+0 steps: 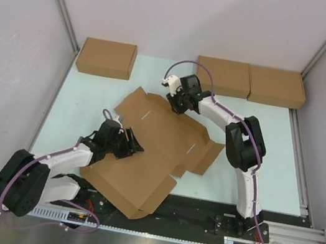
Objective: Fold the paper box
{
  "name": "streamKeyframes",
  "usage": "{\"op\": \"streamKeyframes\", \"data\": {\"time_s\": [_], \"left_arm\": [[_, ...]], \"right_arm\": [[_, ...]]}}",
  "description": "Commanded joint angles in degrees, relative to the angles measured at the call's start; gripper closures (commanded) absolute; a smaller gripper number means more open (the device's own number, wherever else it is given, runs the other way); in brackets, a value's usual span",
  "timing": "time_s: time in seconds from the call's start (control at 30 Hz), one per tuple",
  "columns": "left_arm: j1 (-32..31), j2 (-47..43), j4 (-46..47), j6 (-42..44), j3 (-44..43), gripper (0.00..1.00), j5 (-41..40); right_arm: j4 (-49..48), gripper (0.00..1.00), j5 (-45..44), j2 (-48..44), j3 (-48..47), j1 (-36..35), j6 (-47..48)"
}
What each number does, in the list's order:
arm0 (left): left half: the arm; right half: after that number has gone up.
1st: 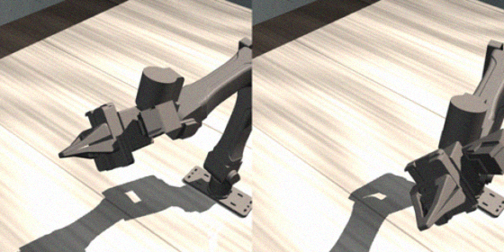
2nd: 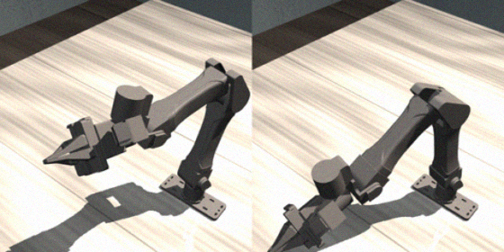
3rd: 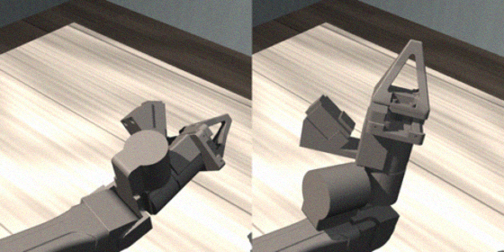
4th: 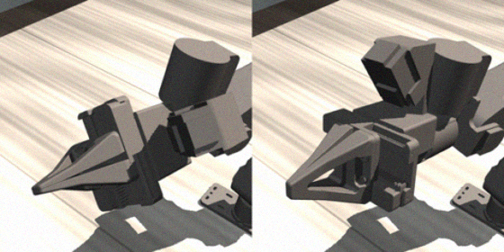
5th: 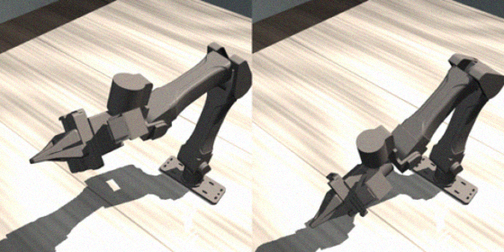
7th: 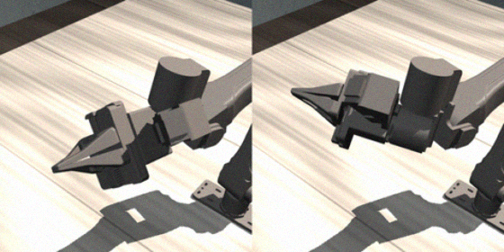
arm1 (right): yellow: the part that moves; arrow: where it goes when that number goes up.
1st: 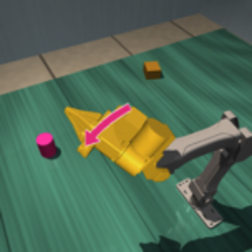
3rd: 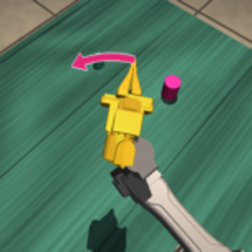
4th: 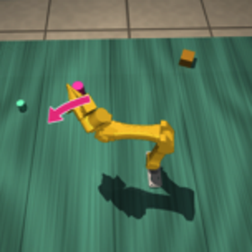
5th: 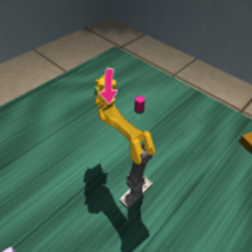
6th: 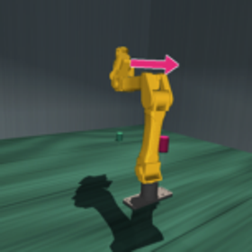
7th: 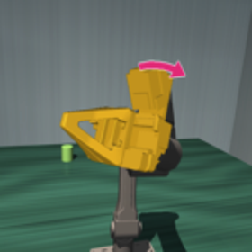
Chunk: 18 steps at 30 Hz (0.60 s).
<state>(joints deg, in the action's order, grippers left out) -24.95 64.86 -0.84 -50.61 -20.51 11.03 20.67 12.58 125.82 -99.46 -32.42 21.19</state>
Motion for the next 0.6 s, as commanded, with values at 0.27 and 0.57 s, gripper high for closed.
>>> {"op": "streamKeyframes", "data": {"time_s": [0.27,0.57], "left_arm": [[-0.7,3.8,5.8,-2.7,2.4,0.35,-0.3],[-0.7,4.8,5.5,-1.8,2.6,0.35,-0.3]], "right_arm": [[1.9,0.6,-5.4,2.0,-8.2,-1.0,-0.8],[6.2,0.59,-3.0,12.5,-23.2,-1.9,-1.1]]}}
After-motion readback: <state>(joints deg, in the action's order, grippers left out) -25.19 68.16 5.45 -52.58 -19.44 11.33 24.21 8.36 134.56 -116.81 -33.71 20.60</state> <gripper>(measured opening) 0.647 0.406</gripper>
